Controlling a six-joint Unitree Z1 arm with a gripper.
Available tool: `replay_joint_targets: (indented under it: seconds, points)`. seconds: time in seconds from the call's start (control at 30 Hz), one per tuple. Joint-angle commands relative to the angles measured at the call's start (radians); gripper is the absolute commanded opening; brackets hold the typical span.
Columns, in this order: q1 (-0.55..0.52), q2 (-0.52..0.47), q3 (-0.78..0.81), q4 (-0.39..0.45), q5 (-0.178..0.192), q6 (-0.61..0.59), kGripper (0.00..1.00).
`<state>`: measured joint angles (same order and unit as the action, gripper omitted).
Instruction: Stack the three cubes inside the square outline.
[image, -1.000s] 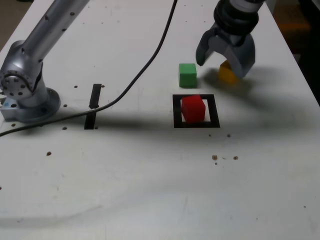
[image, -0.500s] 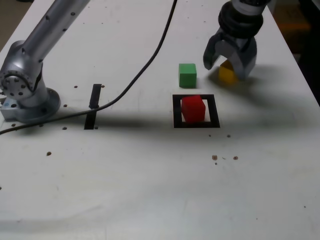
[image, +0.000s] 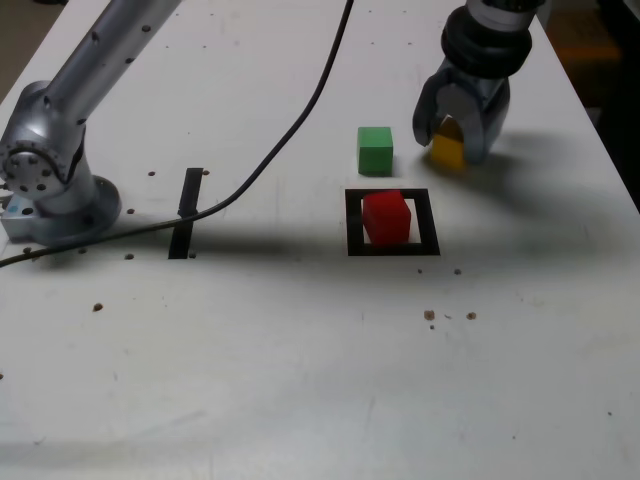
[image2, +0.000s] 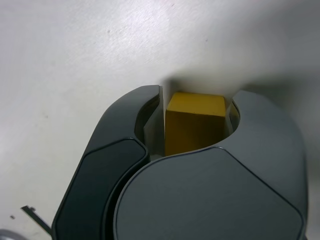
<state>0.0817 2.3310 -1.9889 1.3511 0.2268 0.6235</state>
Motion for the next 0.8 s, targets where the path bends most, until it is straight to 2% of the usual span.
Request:
replay_joint_targets:
  seconds: [0.0, 0.2, 0.3, 0.4, 0.53, 0.63, 0.7, 0.77]
  points:
    - [0.0, -0.022, -0.005, 0.03, 0.013, -0.009, 0.15]
    - [-0.036, -0.183, -0.054, 0.193, 0.056, -0.103, 0.15]
    - [-0.074, -0.274, -0.055, 0.26, 0.053, -0.212, 0.15]
    - [-0.12, -0.344, 0.001, 0.285, 0.013, -0.369, 0.15]
    - [-0.183, -0.389, 0.127, 0.271, -0.084, -0.596, 0.16]
    - [-0.228, -0.394, 0.216, 0.229, -0.144, -0.752, 0.16]
    - [-0.254, -0.4, 0.261, 0.193, -0.159, -0.836, 0.16]
    - [-0.272, -0.406, 0.286, 0.165, -0.159, -0.89, 0.16]
